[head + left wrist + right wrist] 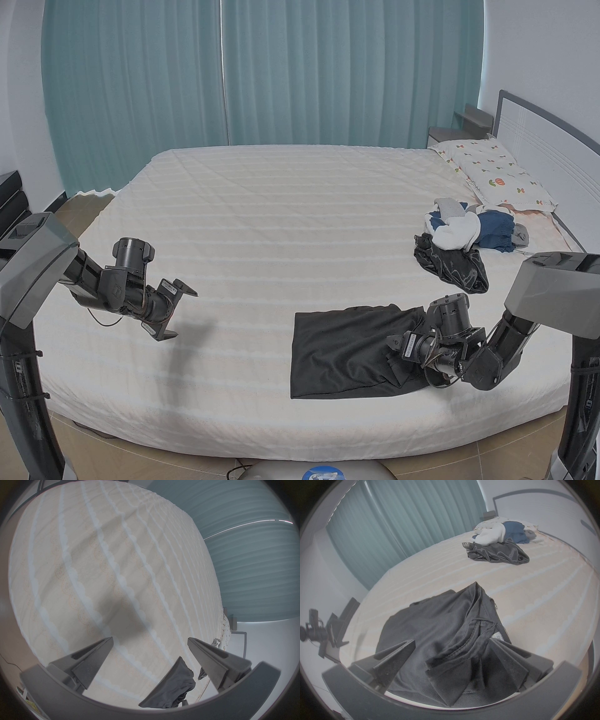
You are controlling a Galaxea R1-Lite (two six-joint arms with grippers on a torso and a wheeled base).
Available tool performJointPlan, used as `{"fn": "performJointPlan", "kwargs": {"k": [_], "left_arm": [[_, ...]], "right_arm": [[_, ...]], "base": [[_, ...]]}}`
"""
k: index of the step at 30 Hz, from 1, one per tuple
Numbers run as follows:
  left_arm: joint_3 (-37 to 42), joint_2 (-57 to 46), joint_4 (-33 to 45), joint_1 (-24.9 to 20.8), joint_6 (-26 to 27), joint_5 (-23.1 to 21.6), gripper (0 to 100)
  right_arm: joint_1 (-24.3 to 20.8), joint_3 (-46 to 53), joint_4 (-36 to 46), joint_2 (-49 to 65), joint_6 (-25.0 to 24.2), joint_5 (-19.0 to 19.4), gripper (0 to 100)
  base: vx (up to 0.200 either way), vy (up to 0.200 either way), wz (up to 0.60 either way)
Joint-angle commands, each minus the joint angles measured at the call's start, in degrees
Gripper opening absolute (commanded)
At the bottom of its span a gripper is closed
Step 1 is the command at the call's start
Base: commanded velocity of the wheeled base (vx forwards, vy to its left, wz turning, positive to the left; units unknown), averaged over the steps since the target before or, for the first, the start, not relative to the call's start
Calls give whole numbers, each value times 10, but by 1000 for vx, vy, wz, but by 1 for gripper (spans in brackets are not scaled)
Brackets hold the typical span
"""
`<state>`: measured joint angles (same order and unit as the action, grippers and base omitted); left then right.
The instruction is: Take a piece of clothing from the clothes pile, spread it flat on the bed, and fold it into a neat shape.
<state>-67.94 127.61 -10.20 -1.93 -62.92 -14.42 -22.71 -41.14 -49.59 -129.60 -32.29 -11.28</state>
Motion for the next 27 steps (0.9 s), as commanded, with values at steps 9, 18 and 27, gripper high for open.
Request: {"fn": "performJointPlan", "kwargs": {"k": [9, 18, 27], "left_arm": [[0, 1, 0, 0, 0, 0, 100], [0, 1, 0, 0, -1, 0, 100], [0, 0, 0, 0, -1, 0, 100]], "right_arm": [[-28, 6, 4, -23, 53, -16, 100], [-14, 36, 33, 0, 77, -47, 100], [18, 99, 26, 32, 78, -63, 100]], "base": [[0, 0, 0], [0, 0, 0], [0, 0, 0]]}}
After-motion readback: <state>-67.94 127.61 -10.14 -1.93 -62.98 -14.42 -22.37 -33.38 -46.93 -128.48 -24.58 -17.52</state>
